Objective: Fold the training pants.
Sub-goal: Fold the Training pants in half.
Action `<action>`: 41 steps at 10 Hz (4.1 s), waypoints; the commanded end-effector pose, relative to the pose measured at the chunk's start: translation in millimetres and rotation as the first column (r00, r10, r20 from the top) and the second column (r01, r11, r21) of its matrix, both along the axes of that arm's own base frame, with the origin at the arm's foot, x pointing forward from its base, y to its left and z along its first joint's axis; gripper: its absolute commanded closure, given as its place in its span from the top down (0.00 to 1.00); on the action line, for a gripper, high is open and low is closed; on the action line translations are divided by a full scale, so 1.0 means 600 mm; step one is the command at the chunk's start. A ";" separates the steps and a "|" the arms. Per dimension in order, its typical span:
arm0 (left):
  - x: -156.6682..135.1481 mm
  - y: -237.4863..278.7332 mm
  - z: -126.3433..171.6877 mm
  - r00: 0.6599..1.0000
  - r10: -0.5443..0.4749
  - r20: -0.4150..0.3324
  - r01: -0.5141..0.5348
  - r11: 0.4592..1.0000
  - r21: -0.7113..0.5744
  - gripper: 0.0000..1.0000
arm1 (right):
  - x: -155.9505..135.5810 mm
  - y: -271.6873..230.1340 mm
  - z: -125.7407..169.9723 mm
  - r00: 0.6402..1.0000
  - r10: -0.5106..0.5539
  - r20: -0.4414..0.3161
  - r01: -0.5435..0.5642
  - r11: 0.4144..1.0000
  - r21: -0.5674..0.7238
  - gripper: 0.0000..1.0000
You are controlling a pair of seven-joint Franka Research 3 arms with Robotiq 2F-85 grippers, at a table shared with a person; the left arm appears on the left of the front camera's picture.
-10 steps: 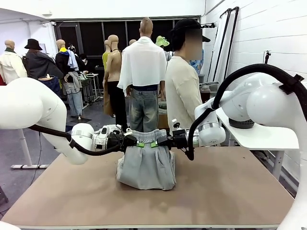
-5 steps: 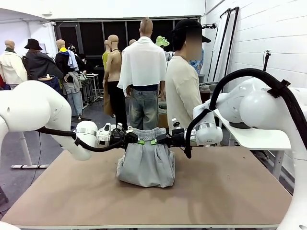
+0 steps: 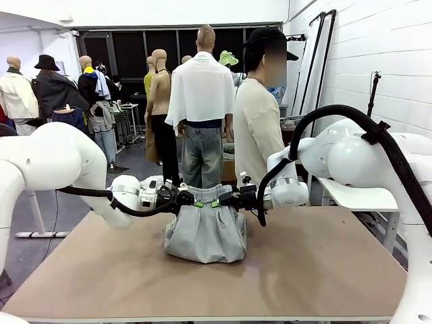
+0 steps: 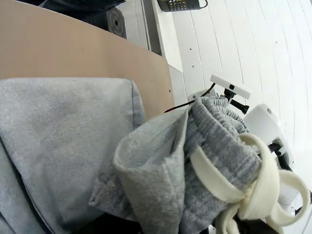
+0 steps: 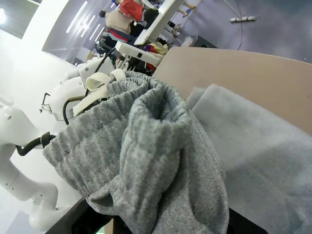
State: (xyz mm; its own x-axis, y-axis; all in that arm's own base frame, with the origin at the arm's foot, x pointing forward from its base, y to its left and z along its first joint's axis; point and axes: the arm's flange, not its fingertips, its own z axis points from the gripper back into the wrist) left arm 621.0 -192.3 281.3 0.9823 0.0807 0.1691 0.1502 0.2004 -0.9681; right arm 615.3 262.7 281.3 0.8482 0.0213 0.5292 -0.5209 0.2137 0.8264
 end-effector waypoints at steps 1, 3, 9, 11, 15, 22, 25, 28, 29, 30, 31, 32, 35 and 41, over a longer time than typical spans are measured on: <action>0.036 0.023 -0.008 0.998 0.054 -0.040 -0.053 0.998 0.024 0.00 | 0.033 -0.021 -0.009 0.998 -0.055 -0.040 0.054 0.998 -0.012 0.00; 0.039 0.027 -0.018 0.996 0.061 -0.069 -0.058 0.997 0.043 0.00 | 0.040 -0.035 -0.018 0.994 -0.080 -0.069 0.078 0.996 -0.032 0.00; 0.046 0.043 -0.050 0.977 0.088 -0.193 -0.075 0.994 0.076 0.00 | 0.045 -0.039 -0.036 0.987 -0.094 -0.128 0.086 0.994 -0.074 0.00; 0.052 0.040 -0.057 0.976 0.084 -0.199 -0.072 0.995 0.064 0.00 | 0.049 -0.042 -0.038 0.985 -0.106 -0.133 0.097 0.993 -0.073 0.00; 0.067 0.044 -0.071 0.968 0.106 -0.228 -0.090 0.993 0.081 0.00 | 0.066 -0.048 -0.059 0.976 -0.130 -0.176 0.115 0.989 -0.092 0.00; 0.065 0.067 -0.077 0.953 0.145 -0.267 -0.131 0.989 0.069 0.60 | 0.063 -0.058 -0.056 0.953 -0.177 -0.246 0.144 0.979 -0.145 0.56; 0.046 0.085 -0.068 0.951 0.160 -0.267 -0.147 0.987 0.067 1.00 | 0.053 -0.082 -0.043 0.943 -0.213 -0.257 0.172 0.970 -0.174 1.00; 0.011 0.130 -0.054 0.944 0.213 -0.251 -0.203 0.977 0.065 1.00 | 0.046 -0.116 -0.028 0.935 -0.248 -0.254 0.201 0.960 -0.197 1.00; -0.004 0.148 -0.049 0.941 0.235 -0.245 -0.226 0.972 0.066 1.00 | 0.041 -0.128 -0.021 0.933 -0.260 -0.248 0.214 0.956 -0.200 1.00; -0.016 0.161 -0.043 0.938 0.248 -0.242 -0.238 0.969 0.071 1.00 | 0.040 -0.133 -0.018 0.933 -0.262 -0.248 0.215 0.956 -0.200 1.00; -0.022 0.172 -0.036 0.939 0.258 -0.226 -0.248 0.966 0.073 1.00 | 0.040 -0.136 -0.014 0.934 -0.265 -0.240 0.219 0.955 -0.201 1.00; -0.030 0.176 -0.026 0.941 0.258 -0.217 -0.248 0.966 0.076 1.00 | 0.036 -0.138 -0.009 0.934 -0.266 -0.239 0.220 0.954 -0.203 1.00; -0.019 0.184 -0.024 0.942 0.237 -0.237 -0.224 0.971 0.079 1.00 | 0.046 -0.139 -0.011 0.938 -0.259 -0.229 0.222 0.959 -0.174 1.00; -0.019 0.184 -0.024 0.942 0.237 -0.237 -0.224 0.971 0.079 1.00 | 0.046 -0.139 -0.011 0.938 -0.259 -0.229 0.222 0.959 -0.174 1.00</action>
State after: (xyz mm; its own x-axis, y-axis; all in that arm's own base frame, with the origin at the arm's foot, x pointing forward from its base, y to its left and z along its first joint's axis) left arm 606.8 -82.1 265.6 0.9510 0.3048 -0.0522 -0.1354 0.2585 -0.9565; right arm 643.0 178.8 276.9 0.9395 -0.1394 0.3128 -0.2265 0.4322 0.8729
